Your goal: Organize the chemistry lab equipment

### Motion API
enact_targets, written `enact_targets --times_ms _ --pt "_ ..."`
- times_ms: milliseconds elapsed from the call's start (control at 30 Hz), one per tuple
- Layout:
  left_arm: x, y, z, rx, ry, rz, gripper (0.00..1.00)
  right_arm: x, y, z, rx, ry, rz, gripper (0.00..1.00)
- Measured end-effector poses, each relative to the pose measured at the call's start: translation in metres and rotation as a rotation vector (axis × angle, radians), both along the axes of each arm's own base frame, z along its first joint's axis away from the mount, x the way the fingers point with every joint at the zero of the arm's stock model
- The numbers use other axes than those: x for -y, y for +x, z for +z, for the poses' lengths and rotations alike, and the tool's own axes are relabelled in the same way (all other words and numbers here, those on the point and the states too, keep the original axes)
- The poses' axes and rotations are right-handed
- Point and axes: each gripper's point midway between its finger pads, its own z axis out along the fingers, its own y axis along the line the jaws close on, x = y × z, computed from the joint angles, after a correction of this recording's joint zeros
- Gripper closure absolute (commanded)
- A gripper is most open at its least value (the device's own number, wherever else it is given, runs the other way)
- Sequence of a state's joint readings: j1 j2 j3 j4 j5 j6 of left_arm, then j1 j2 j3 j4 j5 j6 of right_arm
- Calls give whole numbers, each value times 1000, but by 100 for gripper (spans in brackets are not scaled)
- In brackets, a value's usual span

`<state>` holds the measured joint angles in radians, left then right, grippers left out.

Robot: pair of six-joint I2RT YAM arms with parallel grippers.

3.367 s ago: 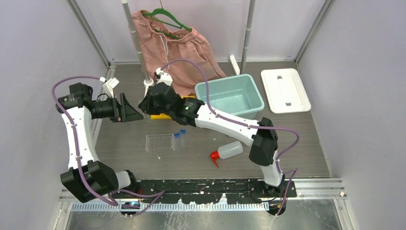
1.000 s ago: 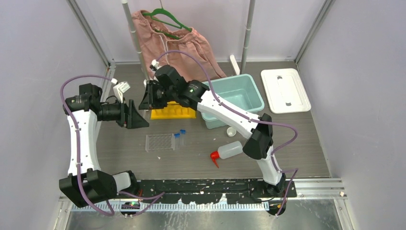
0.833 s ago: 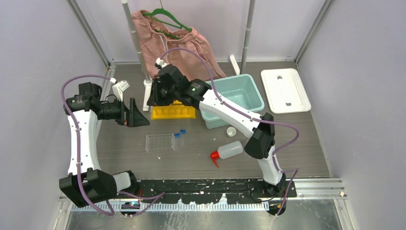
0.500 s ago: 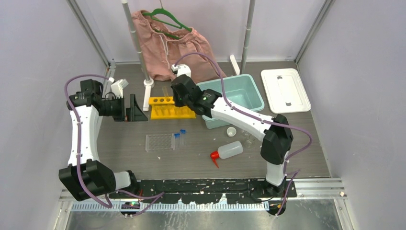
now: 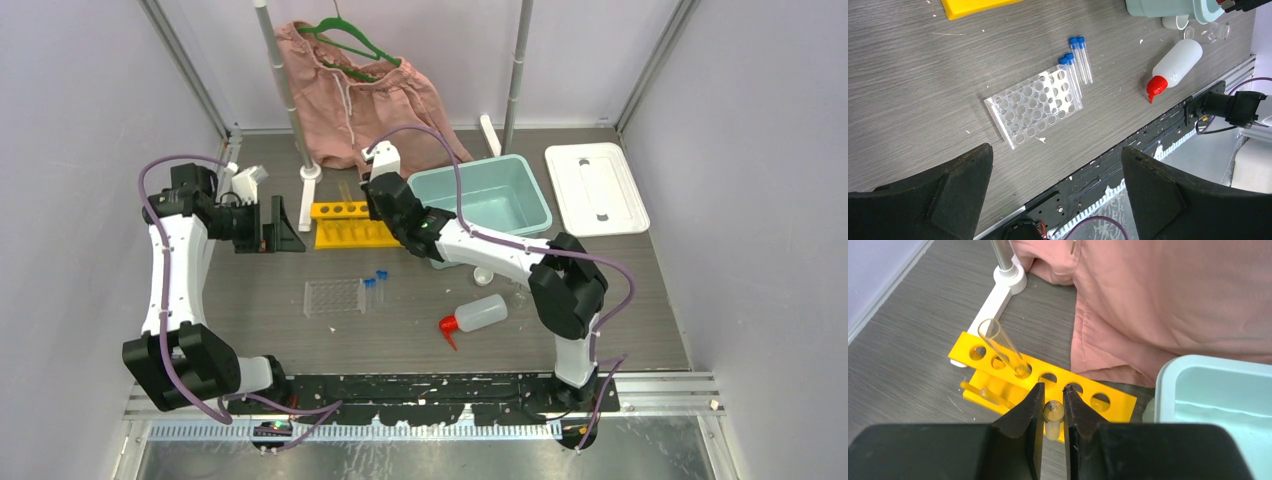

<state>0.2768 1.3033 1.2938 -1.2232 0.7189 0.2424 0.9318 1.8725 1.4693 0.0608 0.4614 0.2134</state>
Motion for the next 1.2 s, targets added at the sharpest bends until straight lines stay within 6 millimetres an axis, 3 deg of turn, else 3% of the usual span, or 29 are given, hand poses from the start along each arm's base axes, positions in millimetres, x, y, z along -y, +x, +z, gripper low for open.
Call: enact_targets --times_ms 167,567,1200 --pt "-1 1 -3 -13 1 1 0 -6 8 -3 33 9 2 99" --pt "-3 3 -8 -31 3 3 0 -6 10 -44 3 -59 4 99" --pt "-2 1 -12 -40 2 -3 0 -8 13 -68 -17 -90 3 99"
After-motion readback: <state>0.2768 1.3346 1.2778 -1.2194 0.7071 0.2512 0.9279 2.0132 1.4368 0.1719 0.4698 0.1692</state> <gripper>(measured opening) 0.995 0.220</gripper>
